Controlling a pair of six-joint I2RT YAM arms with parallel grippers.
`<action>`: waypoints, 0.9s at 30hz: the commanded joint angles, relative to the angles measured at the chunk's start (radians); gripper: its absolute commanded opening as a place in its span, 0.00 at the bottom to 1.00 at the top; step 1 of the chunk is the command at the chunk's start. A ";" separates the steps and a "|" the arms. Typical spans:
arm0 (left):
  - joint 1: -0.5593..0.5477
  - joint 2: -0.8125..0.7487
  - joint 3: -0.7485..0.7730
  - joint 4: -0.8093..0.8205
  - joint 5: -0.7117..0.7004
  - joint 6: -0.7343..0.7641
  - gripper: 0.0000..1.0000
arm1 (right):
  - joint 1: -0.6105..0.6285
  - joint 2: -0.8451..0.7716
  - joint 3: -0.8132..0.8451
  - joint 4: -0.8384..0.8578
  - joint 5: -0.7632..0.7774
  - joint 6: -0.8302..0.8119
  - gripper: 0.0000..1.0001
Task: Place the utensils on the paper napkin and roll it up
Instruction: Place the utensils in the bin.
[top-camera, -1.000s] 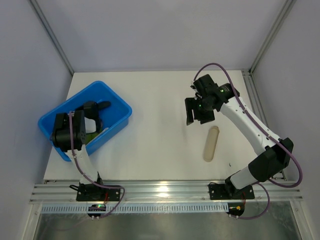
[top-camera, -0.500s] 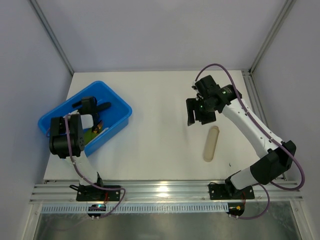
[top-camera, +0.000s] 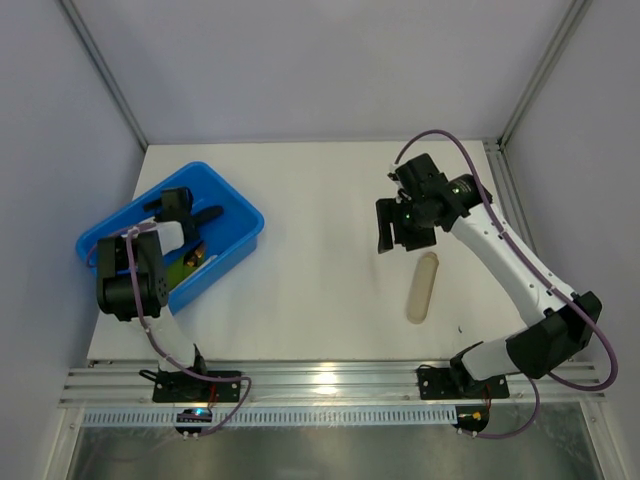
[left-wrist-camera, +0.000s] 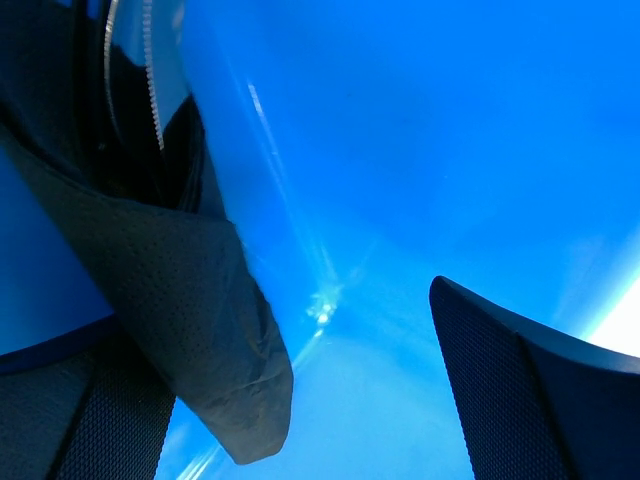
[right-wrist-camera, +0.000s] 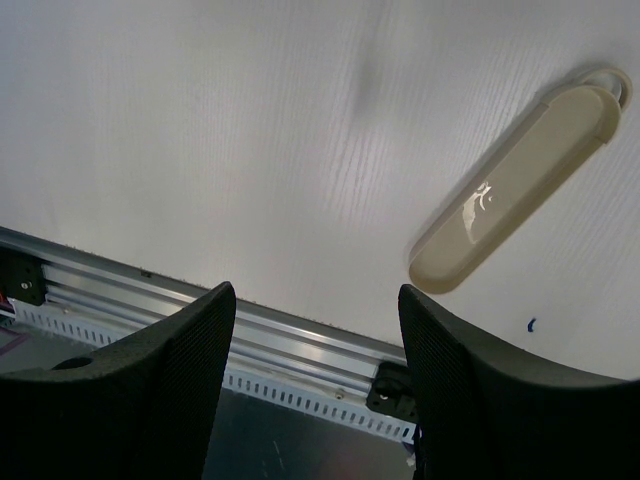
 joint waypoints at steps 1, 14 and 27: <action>0.008 -0.015 0.028 -0.276 -0.004 0.010 0.99 | -0.006 -0.041 -0.008 0.016 0.007 0.001 0.70; 0.017 -0.033 0.090 -0.411 0.053 0.005 0.99 | -0.008 -0.058 -0.022 0.025 -0.007 0.006 0.70; 0.029 -0.088 0.232 -0.758 0.120 -0.066 0.99 | -0.008 -0.067 -0.033 0.035 -0.018 0.006 0.70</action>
